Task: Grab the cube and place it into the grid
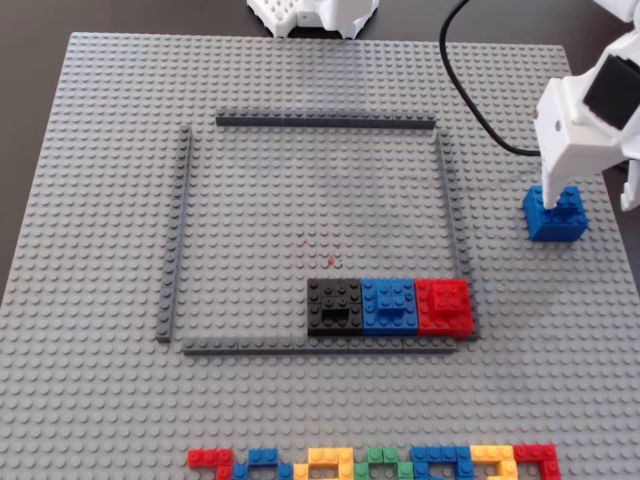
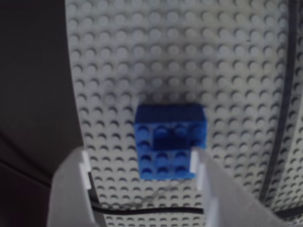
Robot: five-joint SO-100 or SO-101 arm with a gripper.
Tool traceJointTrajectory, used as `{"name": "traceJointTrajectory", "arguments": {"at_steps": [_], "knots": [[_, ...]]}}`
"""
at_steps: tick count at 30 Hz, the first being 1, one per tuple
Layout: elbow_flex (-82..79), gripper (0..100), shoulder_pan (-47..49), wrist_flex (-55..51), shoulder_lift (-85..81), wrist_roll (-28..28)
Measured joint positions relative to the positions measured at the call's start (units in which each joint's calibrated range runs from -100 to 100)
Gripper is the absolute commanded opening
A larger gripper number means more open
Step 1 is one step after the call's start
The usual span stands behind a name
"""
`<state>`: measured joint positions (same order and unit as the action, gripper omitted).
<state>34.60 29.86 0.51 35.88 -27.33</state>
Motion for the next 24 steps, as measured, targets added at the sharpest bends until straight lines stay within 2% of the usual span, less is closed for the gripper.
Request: {"name": "traceJointTrajectory", "arguments": {"at_steps": [16,24], "knots": [[0.0,9,0.0,0.0,0.0,0.0],[0.0,8,0.29,0.0,0.0,0.0]]}}
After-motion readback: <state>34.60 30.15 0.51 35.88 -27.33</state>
